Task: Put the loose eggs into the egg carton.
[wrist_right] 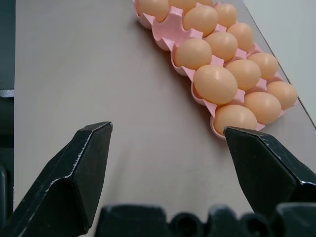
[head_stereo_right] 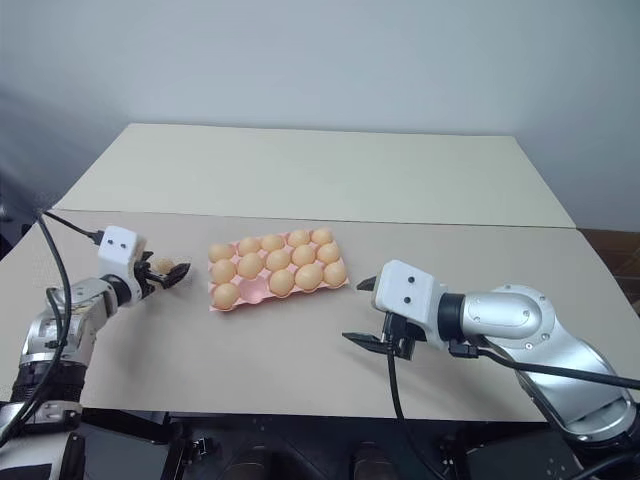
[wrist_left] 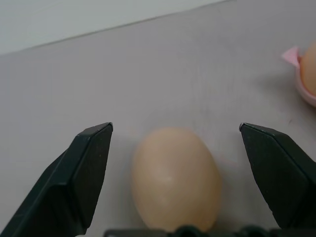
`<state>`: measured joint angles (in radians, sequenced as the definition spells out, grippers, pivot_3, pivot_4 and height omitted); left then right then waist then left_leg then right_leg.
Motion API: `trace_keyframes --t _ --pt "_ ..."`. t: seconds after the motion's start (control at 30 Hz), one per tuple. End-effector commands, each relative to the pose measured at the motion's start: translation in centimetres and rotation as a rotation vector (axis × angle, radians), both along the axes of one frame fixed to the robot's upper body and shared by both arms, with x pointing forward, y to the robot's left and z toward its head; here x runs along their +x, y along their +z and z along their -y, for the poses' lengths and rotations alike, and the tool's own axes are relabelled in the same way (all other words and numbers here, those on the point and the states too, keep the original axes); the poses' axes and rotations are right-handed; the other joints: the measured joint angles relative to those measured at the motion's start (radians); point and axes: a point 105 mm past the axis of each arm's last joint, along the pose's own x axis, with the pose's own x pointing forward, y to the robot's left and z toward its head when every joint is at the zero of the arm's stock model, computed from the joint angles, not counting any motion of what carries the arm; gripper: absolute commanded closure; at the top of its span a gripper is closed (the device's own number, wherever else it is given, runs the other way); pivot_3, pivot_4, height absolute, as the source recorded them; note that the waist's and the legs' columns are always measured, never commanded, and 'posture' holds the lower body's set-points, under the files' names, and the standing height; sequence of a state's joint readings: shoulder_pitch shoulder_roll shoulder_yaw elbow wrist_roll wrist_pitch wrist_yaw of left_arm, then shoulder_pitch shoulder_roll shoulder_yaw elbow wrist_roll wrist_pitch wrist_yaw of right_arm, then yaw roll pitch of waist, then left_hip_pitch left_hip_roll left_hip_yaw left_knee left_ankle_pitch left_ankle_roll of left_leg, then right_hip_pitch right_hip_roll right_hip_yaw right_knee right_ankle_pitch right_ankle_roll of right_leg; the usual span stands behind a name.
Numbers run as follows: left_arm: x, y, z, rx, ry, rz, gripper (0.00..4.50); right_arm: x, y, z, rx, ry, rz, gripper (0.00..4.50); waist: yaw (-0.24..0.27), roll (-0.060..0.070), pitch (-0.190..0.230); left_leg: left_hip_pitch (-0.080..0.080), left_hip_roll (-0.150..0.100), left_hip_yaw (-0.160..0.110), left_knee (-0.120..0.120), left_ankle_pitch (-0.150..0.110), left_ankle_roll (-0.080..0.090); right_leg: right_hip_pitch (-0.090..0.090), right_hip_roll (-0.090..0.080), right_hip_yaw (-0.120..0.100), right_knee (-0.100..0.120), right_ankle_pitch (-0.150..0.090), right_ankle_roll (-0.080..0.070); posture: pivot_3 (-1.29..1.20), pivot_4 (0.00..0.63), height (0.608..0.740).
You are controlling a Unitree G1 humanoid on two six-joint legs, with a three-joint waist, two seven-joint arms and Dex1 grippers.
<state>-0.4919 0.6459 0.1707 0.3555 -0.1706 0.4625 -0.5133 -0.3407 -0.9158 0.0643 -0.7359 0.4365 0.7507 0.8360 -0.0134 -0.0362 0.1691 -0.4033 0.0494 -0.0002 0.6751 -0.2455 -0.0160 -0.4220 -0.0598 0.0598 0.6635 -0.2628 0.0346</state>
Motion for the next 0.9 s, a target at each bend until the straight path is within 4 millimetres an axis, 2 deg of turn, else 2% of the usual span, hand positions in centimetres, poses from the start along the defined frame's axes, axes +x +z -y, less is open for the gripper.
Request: trace_keyframes --t 0.03,0.13,0.33,0.47,0.6,0.7,0.77,0.9 --pt "0.5 0.7 -0.4 0.031 0.029 0.012 0.03 -0.2 1.1 0.1 -0.001 -0.010 0.055 0.28 0.000 0.000 0.000 0.000 0.000 0.000 0.000 0.000 0.000 0.000 0.000 0.000 0.000 0.000 0.000 0.00 0.150 0.740" --pt "0.5 0.7 -0.5 0.005 0.029 0.013 0.63 -0.2 1.1 0.2 -0.001 -0.017 0.058 0.28 -0.001 0.000 0.000 0.000 0.000 0.000 0.000 0.000 0.000 0.000 0.000 0.000 0.000 0.000 0.000 0.00 0.150 0.740" --pt "0.1 0.8 -0.8 0.020 0.027 -0.001 2.55 0.0 1.0 0.2 -0.001 -0.020 0.057 0.28 -0.002 0.000 0.000 0.000 0.000 0.000 0.000 0.000 0.000 0.000 0.000 0.000 0.000 0.000 0.000 0.00 0.150 0.740" --pt "-0.2 1.5 -0.9 0.050 0.032 0.031 2.67 0.0 1.1 0.2 -0.001 -0.018 0.058 0.28 -0.003 0.000 0.000 0.000 0.000 0.000 0.000 0.000 0.000 0.000 0.000 0.000 0.000 0.000 0.000 0.00 0.150 0.740" --pt "-0.5 4.7 -0.3 0.051 -0.027 0.185 2.67 0.0 1.0 0.1 -0.001 -0.019 0.056 0.28 0.000 0.000 0.000 0.000 0.000 0.000 0.000 0.000 0.000 0.000 0.000 0.000 0.000 0.000 0.000 0.00 0.150 0.740" --pt "-1.6 7.5 1.9 0.045 -0.204 0.338 2.67 0.0 0.9 0.0 0.000 -0.019 0.060 0.28 0.001 0.000 0.000 -0.001 0.000 -0.001 0.000 0.000 0.000 0.000 0.000 0.000 0.000 0.000 0.000 0.00 0.150 0.740" --pt "-2.5 8.7 4.0 -0.005 -0.343 0.387 2.67 0.0 1.0 -0.1 0.002 -0.022 0.066 0.28 0.001 0.000 0.000 -0.001 0.000 -0.001 0.000 0.000 0.000 0.000 0.000 0.000 0.000 0.000 0.000 0.00 0.150 0.740" --pt "-4.6 8.7 8.2 -0.043 -0.663 0.387 2.67 -0.1 1.2 -0.1 0.005 -0.034 0.081 0.28 0.001 0.000 0.000 0.000 0.000 0.000 0.001 0.000 0.000 0.000 0.000 0.000 0.000 0.000 0.000 0.00 0.150 0.740"
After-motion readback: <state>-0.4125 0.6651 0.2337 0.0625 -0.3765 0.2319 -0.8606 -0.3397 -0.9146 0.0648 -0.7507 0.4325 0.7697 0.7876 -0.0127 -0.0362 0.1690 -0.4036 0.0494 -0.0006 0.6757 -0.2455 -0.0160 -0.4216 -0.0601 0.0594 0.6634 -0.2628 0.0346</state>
